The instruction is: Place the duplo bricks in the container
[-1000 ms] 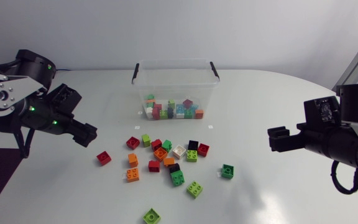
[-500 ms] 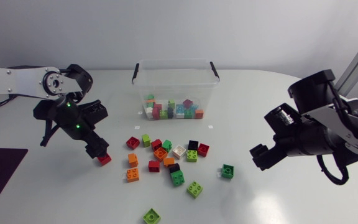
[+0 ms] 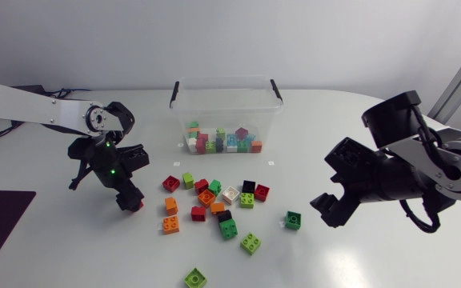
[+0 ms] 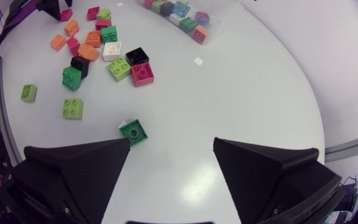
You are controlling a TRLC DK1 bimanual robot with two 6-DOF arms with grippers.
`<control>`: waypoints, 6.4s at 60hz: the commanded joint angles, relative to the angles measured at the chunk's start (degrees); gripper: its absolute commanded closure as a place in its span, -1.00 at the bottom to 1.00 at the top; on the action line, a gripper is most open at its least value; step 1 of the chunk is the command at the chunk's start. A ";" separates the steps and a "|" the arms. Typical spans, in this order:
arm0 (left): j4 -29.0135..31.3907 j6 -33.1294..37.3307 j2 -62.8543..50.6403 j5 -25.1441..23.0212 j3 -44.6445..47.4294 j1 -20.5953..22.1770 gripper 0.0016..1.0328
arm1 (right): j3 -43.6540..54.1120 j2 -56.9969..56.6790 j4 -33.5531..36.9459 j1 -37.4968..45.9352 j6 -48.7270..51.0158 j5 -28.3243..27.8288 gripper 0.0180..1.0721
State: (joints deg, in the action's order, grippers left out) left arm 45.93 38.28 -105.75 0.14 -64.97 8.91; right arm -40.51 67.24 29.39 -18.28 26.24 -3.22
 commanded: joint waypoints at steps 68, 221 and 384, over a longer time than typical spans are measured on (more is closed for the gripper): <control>15.15 3.64 13.38 -15.17 -10.44 -2.75 0.55 | -5.89 23.11 -1.61 -6.94 15.60 -3.90 -0.70; -10.69 -3.92 17.42 -20.53 -12.73 -0.38 -0.92 | -47.38 30.32 1.81 -5.27 -3.12 -6.71 0.55; -4.01 -15.26 -8.15 -6.38 -10.88 8.23 0.60 | -17.94 15.73 -6.62 -8.52 0.13 -2.05 -0.90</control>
State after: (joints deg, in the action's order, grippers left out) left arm 39.68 23.94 -114.15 -6.52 -75.13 16.86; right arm -60.99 82.61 22.31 -26.22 23.75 -4.71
